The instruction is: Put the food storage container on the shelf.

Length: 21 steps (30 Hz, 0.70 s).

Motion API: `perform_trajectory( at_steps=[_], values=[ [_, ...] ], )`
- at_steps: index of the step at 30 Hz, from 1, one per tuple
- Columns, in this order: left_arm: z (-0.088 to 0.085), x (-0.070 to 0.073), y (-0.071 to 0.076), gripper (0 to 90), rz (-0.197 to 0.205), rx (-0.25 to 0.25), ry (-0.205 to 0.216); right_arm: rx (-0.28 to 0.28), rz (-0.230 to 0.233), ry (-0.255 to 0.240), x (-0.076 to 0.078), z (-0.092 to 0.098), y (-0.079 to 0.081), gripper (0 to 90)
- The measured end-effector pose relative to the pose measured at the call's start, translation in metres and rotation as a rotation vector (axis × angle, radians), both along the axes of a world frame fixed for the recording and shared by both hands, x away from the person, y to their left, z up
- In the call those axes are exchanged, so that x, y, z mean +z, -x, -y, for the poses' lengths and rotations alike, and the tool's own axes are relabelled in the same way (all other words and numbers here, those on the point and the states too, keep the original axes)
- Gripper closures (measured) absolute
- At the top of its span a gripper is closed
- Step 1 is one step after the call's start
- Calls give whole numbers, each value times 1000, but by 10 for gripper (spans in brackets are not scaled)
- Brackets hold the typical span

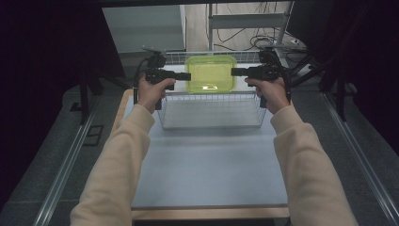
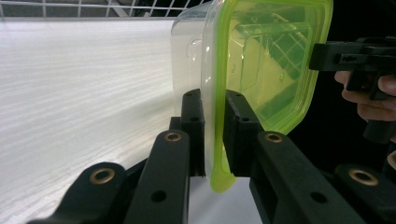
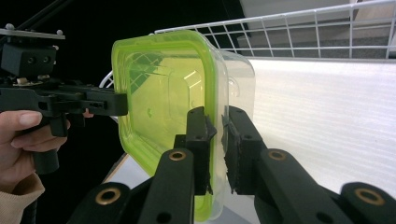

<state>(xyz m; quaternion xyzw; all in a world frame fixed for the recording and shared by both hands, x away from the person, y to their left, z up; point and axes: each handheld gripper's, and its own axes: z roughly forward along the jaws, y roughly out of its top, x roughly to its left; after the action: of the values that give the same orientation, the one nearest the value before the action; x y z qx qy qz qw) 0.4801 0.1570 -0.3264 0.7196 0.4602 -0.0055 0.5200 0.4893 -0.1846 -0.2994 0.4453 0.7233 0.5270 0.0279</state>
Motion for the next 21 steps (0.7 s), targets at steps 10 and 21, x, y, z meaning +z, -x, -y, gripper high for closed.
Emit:
perform_trajectory(
  at_steps=[10,21],
  values=[
    [8,5,-12,794,-60,25,22,-55,-24,-15,-8,2,-21,789],
    [14,0,-29,711,-100,86,43,-96,-9,71,-15,-4,-30,690]
  ],
)
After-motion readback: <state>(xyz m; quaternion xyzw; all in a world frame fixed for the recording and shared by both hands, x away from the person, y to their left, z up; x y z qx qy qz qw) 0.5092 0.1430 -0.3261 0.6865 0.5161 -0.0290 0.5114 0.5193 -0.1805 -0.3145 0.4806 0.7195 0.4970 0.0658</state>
